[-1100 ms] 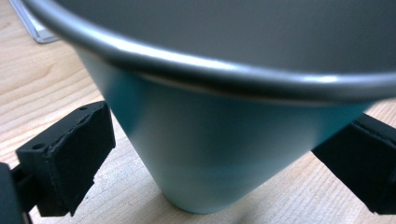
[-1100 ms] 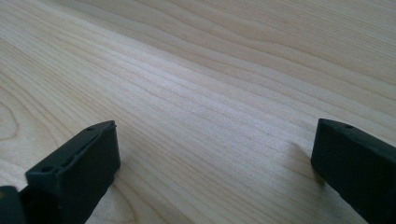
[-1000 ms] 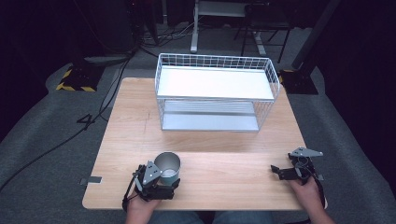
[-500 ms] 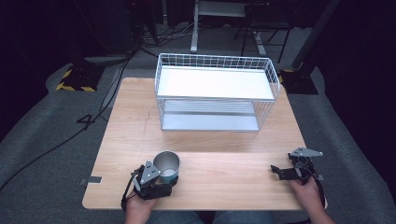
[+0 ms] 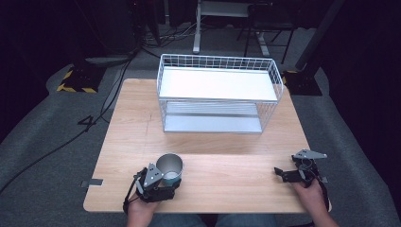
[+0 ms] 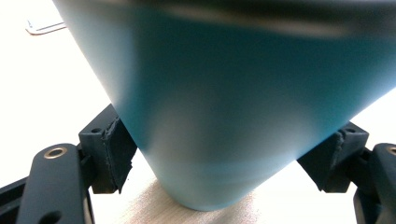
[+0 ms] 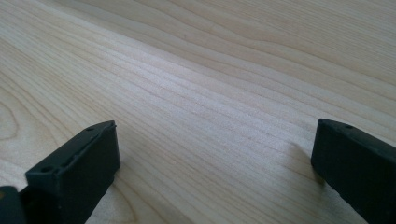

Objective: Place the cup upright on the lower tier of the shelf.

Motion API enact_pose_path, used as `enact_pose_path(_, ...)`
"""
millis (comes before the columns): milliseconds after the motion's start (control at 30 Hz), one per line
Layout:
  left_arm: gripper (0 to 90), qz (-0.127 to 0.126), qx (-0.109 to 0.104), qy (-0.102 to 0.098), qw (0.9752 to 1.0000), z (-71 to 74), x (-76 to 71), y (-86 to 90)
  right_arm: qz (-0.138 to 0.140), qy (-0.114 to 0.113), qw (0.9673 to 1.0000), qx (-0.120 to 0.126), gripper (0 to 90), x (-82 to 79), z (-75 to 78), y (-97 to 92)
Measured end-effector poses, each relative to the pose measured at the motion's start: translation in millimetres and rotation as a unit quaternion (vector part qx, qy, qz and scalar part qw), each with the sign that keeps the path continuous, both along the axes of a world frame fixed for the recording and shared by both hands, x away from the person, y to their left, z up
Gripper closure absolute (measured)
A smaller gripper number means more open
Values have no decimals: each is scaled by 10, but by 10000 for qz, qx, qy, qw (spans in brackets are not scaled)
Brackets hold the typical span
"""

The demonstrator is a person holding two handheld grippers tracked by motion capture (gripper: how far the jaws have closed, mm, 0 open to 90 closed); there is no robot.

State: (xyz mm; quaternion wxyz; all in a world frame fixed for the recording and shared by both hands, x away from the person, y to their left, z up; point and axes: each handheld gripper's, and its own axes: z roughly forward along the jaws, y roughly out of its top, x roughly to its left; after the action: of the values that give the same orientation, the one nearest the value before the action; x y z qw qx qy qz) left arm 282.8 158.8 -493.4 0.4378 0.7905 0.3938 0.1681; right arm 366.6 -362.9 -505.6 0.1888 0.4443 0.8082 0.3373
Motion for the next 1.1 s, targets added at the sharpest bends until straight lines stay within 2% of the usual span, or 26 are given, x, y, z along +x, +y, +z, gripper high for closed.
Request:
enact_pose_path(100,223,-3,-1,1,10000,14,-7,-13,2,-3,10000,-5,16,1,0,0)
enact_pose_path(133,223,-24,107,-32,9999,34,-7,-28,-3,-4,10000,1,16,3,0,3)
enact_pose_path(167,223,-24,107,-32,9999,34,-7,-28,-3,-5,10000,0,16,3,0,4)
enact_pose_path(467,223,-176,-73,1,9998,208,16,-149,-14,-5,10000,-6,16,2,0,6)
enact_pose_path(633,223,-250,-33,-22,9997,284,39,-202,-15,-4,10000,-5,16,2,0,7)
enact_pose_path(867,223,-244,-109,26,9996,366,100,-244,-14,-5,10000,-6,16,2,0,6)
enact_pose_path(1100,223,-239,-152,-36,9996,493,207,-290,-15,-5,10000,-4,16,2,0,7)
